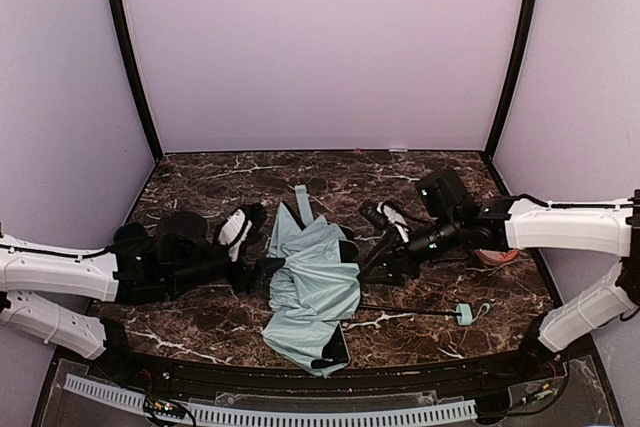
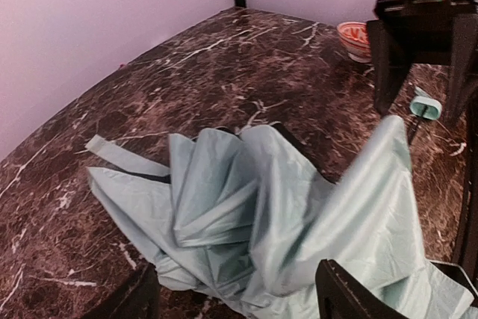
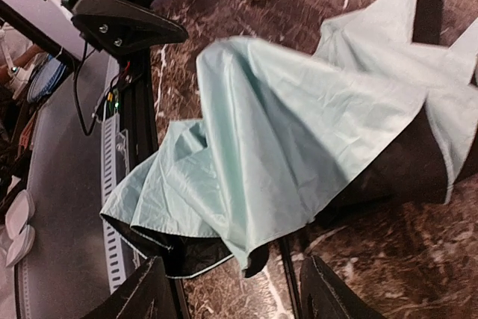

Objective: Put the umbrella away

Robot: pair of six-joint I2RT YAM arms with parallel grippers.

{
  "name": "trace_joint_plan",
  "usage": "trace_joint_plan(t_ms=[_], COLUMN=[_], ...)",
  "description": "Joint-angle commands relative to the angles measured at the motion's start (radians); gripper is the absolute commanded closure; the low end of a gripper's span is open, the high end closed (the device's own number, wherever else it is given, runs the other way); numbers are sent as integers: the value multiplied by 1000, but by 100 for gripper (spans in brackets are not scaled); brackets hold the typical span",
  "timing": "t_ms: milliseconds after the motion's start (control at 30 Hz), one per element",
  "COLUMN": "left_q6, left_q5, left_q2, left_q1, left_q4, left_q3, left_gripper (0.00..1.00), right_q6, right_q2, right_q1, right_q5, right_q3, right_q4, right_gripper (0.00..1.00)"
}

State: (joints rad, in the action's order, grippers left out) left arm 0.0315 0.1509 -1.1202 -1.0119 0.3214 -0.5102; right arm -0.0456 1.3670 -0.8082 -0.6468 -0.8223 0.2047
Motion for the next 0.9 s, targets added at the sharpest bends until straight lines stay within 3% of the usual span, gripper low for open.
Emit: trace_joint_plan(t_ms=[0,100,200,300,500,633,667,767,800,867], left_q6=[-162,-256,-293,-272,-201,-147,-129,-75,-56,-10], left_q5=[30,-29,-89,-125,-285,-395,-420,-510,-543,-578], left_q2=[-58,-134,-248,-364,-561,-625,-632,-627,-612,-582], left_q1=[108,228,319,348,366,366,366,364,361,350], left_q4=[-160,-207,-184,-166,-79,-7,3,36,61,129], left_q3=[-118,-178,-229,-302,-408,-424,-425,-409,-395,-351], left_gripper=[27,27,26,23,21,39,47,88,96,100], right_q6=[33,-56,-73,-76,-103,-114,-117,-126,-129,-138], right_q2=[-28,56,231,388,554,604,610,615,614,611], right_q1=[68,105,109,109,105,90,88,83,83,83], right_q5=[63,229,316,336,236,223,217,193,185,159], right_q3=[-73,-145,-338,-502,-613,-649,-652,-645,-641,-633], right_q4=[-14,-159,-104,-27,-69,-83,-87,-104,-112,-133], right_gripper=[35,32,37,40,40,41,41,41,42,42])
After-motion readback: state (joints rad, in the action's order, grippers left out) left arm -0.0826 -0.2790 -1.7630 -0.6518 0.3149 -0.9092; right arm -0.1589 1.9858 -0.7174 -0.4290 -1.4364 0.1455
